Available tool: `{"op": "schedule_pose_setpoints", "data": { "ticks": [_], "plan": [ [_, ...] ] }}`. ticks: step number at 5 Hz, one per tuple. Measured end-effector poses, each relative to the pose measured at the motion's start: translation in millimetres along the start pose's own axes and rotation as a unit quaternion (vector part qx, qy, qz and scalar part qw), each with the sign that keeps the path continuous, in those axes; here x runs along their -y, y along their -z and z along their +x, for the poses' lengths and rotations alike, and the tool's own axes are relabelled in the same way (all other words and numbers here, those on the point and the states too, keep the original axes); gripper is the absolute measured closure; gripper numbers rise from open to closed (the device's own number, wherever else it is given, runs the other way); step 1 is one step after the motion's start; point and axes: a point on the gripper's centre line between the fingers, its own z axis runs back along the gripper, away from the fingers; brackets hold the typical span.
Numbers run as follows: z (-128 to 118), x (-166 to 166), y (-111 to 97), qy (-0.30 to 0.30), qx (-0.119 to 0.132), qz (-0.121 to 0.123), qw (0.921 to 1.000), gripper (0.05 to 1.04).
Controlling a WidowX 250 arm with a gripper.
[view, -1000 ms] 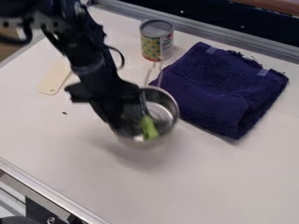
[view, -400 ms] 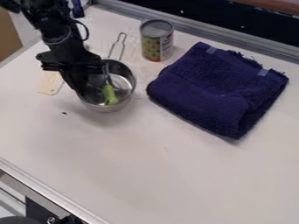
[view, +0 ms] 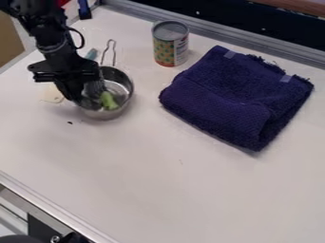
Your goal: Moved the silver pan to the left side of the blue cloth
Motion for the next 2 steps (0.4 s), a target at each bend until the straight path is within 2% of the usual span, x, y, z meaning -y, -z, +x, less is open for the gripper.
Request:
{"op": "schedule_pose_setpoints", "data": {
  "ticks": [1,2],
  "plan": [
    [2.1,2.0,0.1,-0.002,0.002,0.001,1.0,1.0],
    [3.6,2.4,-1.4,-0.003,-0.001,0.011,0.9999,0.864]
  ]
}}
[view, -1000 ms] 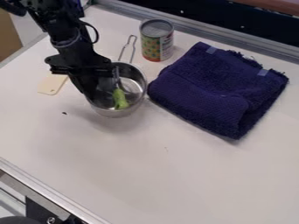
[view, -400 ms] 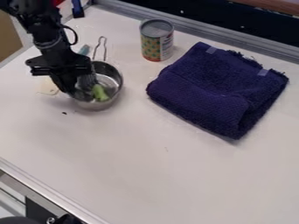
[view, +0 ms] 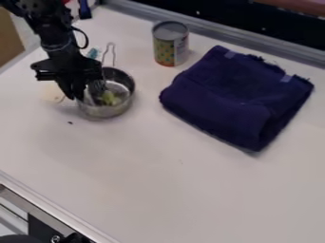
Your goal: Moved the silver pan to the left side of the blue cloth
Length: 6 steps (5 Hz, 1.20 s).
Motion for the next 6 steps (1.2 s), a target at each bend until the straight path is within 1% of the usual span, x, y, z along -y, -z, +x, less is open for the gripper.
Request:
{"op": "schedule_pose_setpoints", "data": {
  "ticks": [1,2,3,4,5,6],
  "plan": [
    [0,0,0,0.002,0.001,0.0,1.0,0.596],
    [7,-2,-13,0.012,0.02,0.003,0.9997,0.298],
    [7,-3,-39,0.023,0.05,-0.006,0.9984,0.086],
    [-7,0,-76,0.053,0.072,-0.011,0.9959,0.084],
    [-35,24,-91,0.087,0.054,-0.002,0.9947,0.084],
    [-65,61,-88,0.171,0.077,0.003,0.9823,0.084]
  ]
}}
